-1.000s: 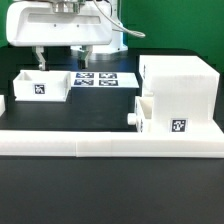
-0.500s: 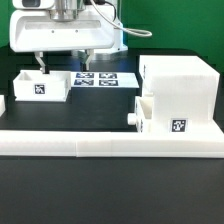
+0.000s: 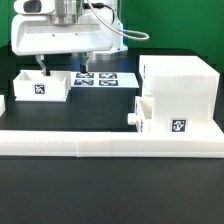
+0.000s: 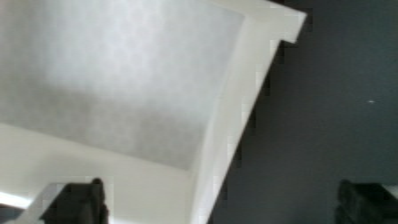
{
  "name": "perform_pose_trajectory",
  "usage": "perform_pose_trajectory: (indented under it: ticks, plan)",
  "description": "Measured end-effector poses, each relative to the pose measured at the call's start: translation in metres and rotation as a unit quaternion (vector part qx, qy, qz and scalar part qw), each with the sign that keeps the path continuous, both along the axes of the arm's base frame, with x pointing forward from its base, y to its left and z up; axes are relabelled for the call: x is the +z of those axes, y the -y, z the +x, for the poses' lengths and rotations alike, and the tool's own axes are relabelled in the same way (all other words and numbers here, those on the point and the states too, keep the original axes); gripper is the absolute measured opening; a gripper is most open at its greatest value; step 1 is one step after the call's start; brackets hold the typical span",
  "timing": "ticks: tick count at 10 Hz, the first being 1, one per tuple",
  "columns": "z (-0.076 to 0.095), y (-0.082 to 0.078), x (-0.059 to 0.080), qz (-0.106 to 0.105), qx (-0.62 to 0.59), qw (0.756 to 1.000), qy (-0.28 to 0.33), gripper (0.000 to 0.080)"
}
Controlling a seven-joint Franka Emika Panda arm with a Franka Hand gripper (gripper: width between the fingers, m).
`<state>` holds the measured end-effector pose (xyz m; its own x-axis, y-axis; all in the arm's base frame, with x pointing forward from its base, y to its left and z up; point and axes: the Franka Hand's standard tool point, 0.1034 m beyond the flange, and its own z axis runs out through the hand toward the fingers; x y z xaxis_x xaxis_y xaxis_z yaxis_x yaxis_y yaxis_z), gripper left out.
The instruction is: Assemble drawer
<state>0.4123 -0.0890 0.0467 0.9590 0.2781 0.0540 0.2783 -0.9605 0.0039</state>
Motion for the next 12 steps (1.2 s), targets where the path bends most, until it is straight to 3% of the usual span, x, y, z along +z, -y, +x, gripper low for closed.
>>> perform_pose_trajectory:
  ticks: [2, 4, 8, 11, 12]
  plan:
    - [-0.007, -0.002, -0.005, 0.003, -0.034, 0.999, -0.003, 0.0649]
    - [-0.019, -0.003, -0.019, 0.005, -0.044, 0.999, -0.016, 0.0649]
    - [-0.034, 0.008, -0.039, 0.01, -0.056, 0.998, -0.037, 0.0649]
    - [-0.034, 0.003, -0.042, 0.009, -0.055, 0.998, -0.034, 0.0649]
    - [-0.034, 0.002, -0.042, 0.009, -0.053, 0.998, -0.034, 0.0536]
